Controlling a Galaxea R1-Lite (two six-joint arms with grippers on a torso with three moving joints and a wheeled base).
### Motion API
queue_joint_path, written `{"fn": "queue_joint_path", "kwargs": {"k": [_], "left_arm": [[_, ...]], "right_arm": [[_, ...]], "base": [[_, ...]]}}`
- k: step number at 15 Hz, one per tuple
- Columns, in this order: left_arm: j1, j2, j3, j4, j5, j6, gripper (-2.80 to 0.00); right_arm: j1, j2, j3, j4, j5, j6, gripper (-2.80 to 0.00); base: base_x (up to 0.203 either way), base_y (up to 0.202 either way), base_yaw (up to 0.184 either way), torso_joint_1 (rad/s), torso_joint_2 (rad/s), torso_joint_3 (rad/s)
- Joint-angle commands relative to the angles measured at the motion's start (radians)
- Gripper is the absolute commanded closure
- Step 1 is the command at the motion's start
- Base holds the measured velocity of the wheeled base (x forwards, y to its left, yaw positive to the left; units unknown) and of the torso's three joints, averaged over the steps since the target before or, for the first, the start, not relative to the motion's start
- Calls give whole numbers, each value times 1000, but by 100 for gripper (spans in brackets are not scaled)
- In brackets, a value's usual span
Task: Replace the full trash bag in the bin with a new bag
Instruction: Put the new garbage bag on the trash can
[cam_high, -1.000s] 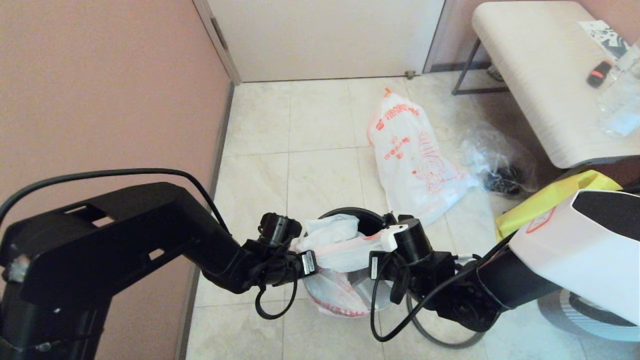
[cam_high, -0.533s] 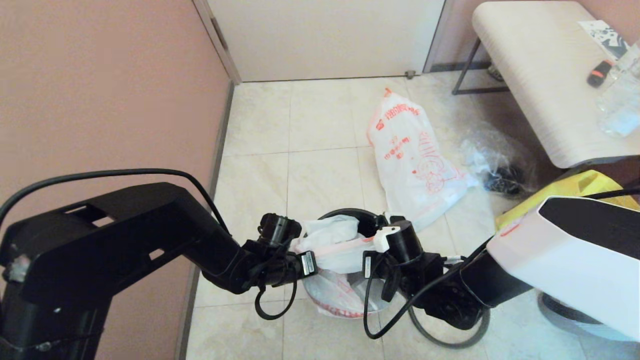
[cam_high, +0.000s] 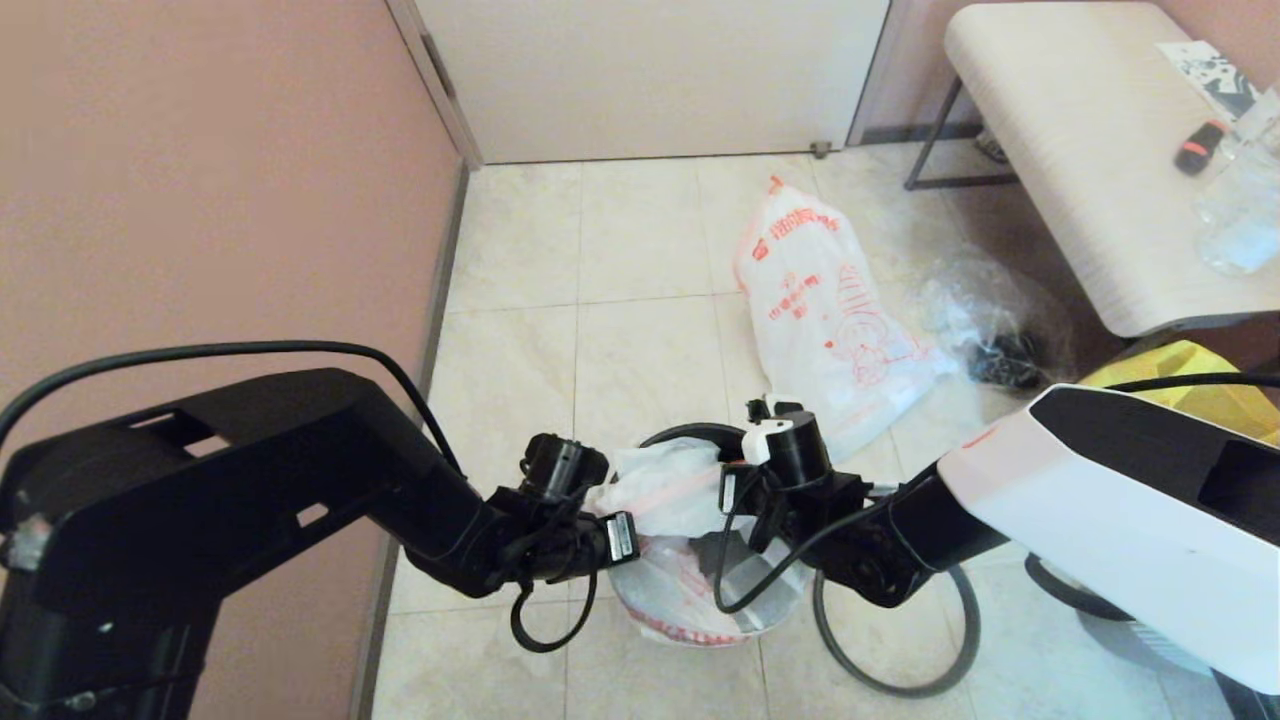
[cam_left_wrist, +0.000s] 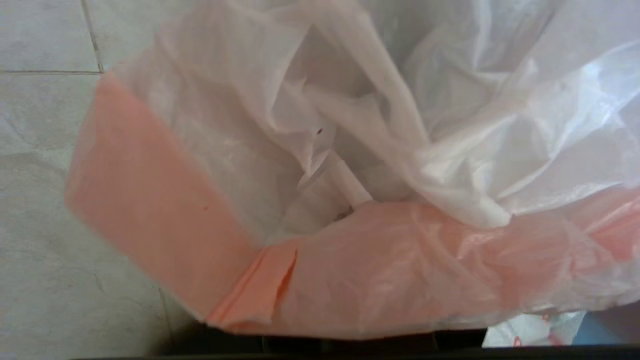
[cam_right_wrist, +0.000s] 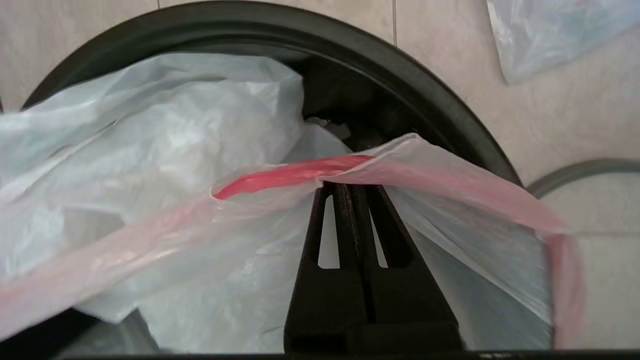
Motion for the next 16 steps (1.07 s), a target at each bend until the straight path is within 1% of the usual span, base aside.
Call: {"fn": "queue_joint_path", "kwargs": {"k": [1, 7, 12, 14, 16], "left_arm": [[-2, 6, 1, 1, -1, -2, 0], [-6, 13, 3, 1, 2, 1, 0], [-16, 12, 16, -3, 1, 18, 0], [-16, 12, 24, -8, -1, 34, 0], [-14, 9, 27, -10, -2, 34, 0]], "right_arm": [[-5, 5, -10, -4, -4, 2, 0], [-47, -36, -42, -4, -4, 6, 0], [-75, -36, -87, -1, -5, 6, 0], [-90, -28, -115, 10, -5, 5, 0], [-103, -12, -135, 35, -5, 5, 0]], "base": [[0, 0, 0, 0, 0, 0], [0, 0, 0, 0, 0, 0], [0, 0, 0, 0, 0, 0], [0, 0, 0, 0, 0, 0], [0, 0, 0, 0, 0, 0]]}}
